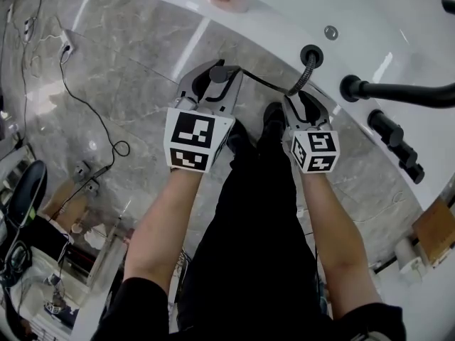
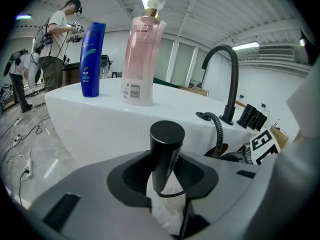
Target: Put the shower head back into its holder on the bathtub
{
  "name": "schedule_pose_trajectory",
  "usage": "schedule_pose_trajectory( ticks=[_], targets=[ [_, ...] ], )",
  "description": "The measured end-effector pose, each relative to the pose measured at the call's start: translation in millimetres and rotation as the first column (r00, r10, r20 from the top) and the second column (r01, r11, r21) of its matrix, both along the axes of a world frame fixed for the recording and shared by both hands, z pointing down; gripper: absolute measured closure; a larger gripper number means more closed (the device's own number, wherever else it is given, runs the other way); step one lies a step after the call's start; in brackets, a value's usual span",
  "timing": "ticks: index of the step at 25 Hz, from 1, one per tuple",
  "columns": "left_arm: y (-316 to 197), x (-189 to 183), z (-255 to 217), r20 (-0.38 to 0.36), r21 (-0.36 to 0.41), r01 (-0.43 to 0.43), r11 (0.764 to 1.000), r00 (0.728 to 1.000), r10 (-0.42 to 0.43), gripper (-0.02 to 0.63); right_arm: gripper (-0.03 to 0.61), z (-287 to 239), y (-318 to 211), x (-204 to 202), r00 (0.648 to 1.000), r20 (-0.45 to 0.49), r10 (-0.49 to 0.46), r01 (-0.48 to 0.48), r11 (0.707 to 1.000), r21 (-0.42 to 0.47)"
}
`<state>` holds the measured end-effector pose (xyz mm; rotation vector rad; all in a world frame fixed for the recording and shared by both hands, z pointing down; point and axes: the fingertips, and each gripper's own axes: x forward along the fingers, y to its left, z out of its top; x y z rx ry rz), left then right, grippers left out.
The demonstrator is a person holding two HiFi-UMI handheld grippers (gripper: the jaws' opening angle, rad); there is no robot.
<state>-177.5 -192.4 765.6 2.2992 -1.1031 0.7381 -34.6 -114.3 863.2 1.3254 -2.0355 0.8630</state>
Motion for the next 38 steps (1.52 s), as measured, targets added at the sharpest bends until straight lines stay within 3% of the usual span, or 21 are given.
schedule_pose_trajectory(
  ticks=[5, 7, 8, 12, 22, 38],
  targets=[
    [6, -9, 18, 0.005, -0.043, 0.018, 0.999, 1.000, -0.018, 0.471, 0.413, 30, -4, -11, 1.000, -0.018, -0.011, 0.010, 0.999, -0.040],
    [7, -12, 16, 0.004, -0.046, 0.019, 0.999, 1.000, -0.019, 0.471, 0.445, 34, -5, -13, 1.000, -0.028, -0.008, 0.007, 0.999, -0.047],
    [7, -13, 14, 0.004, -0.046, 0.017, 0.999, 1.000, -0.017, 0.471, 0.487, 32, -5, -13, 0.999, -0.035, -0.007, 0.005, 0.999, -0.047],
    [4, -15, 1, 0.000, -0.036, 0.016, 0.999, 1.000, -0.016, 0.471, 0.505, 7, -5, -9, 0.999, -0.045, 0.002, -0.004, 0.999, -0.035],
    [-9, -10, -46, -0.029, -0.007, 0.018, 1.000, 0.999, -0.018, 0.472, 0.508, -94, -7, -9, 0.998, 0.063, 0.026, -0.026, 1.000, 0.006],
    [-18, -7, -52, -0.042, 0.007, 0.026, 1.000, 0.999, -0.026, 0.472, 0.503, -136, -37, -23, 0.967, 0.232, 0.107, -0.106, 0.994, -0.014]
  ],
)
